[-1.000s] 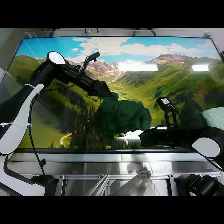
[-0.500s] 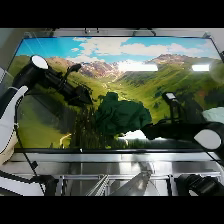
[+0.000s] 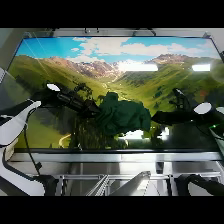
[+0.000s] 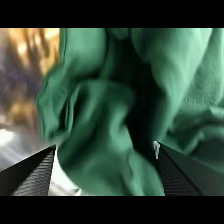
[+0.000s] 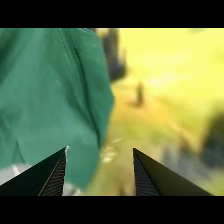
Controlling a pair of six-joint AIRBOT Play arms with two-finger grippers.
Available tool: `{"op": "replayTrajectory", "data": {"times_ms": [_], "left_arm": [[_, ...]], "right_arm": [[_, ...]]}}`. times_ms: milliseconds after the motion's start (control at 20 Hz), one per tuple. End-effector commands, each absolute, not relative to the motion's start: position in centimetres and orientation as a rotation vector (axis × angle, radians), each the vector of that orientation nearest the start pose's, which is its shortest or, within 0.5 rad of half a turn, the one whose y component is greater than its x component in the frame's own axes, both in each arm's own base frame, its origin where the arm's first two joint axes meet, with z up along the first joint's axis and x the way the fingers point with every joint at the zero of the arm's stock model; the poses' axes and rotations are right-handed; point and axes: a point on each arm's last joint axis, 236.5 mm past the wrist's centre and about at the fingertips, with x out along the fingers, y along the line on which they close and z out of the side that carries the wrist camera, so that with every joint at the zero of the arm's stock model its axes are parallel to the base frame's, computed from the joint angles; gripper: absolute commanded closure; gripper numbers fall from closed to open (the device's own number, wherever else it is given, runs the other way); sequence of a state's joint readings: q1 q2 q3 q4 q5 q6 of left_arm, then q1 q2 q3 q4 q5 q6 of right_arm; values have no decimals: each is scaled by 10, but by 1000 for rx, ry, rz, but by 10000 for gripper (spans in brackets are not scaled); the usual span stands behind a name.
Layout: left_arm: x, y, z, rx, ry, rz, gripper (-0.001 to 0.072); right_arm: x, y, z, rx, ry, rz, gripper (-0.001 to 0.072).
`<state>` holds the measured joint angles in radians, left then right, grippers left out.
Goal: Fold the shirts.
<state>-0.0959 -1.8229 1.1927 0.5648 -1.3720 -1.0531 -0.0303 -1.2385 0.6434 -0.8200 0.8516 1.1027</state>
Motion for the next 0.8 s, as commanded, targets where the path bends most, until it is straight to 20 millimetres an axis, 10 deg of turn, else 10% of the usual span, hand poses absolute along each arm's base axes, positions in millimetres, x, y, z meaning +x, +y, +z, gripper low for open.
{"op": "replayTrajectory", "data": {"times_ms": [0, 100, 200, 250, 350, 600, 750], "left_arm": [[340, -250, -89, -710, 1645, -995, 15], [341, -256, -89, -701, 1661, -1024, 47], [346, -259, -85, -689, 1644, -1035, 625], [349, -260, -78, -686, 1632, -1056, 700], [350, -253, -50, -682, 1639, -1137, 696], [385, -207, 101, -555, 1376, -1157, 705], [394, -179, 231, -376, 1015, -1091, 705]], "right_arm": [[324, 148, -102, 586, 1289, 537, 229], [328, 165, -100, 610, 1285, 599, 235], [334, 172, -95, 605, 1276, 633, 523], [337, 174, -86, 577, 1253, 676, 693], [350, 172, -52, 546, 1184, 749, 690], [410, 103, 146, 417, 716, 686, 690], [389, 85, 287, 249, 415, 654, 690]]}}
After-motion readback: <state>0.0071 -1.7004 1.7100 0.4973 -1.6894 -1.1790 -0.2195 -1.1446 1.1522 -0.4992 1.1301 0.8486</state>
